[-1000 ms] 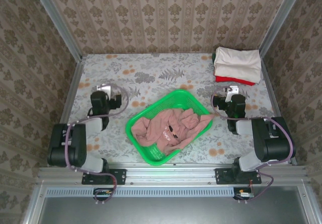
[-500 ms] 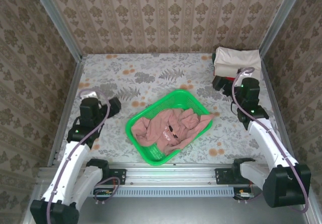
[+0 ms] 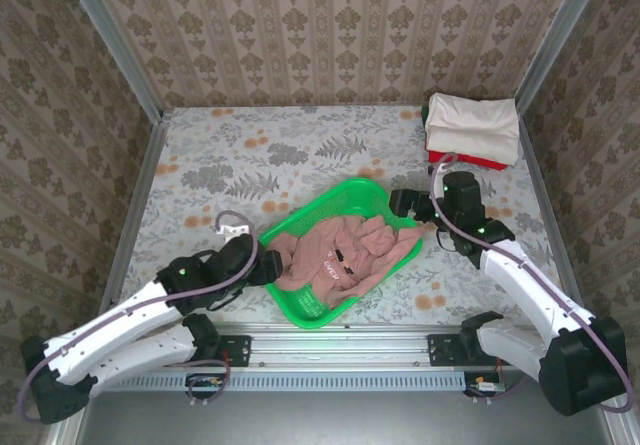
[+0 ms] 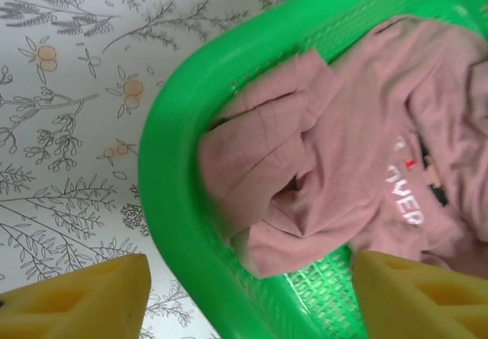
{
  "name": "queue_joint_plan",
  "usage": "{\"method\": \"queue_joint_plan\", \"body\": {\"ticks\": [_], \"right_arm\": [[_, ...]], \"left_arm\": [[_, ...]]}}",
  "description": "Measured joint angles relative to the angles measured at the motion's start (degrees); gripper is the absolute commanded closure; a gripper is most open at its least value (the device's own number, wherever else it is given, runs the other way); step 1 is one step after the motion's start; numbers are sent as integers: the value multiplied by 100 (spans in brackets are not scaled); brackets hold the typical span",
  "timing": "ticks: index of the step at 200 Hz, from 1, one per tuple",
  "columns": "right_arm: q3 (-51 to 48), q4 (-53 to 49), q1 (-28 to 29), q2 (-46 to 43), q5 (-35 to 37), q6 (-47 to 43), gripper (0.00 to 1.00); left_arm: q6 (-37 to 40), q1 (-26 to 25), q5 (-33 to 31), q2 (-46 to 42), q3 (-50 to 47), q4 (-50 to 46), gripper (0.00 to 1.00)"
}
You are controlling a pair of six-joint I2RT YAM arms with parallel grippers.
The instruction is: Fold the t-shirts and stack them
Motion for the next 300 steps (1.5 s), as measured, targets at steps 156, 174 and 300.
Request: {"method": "queue_joint_plan", "body": {"ticks": [156, 174, 300], "right_arm": [[1231, -474, 664, 2459, 667, 57, 59], [1814, -509, 782, 3027, 664, -2, 68], [6463, -2251, 846, 5182, 1080, -715, 3]], "left_arm": [[946, 2144, 664, 1342, -365, 1357, 49], [1276, 2549, 758, 1491, -310, 1447, 33], [3707, 1403, -306, 1067, 1532, 472, 0]]}}
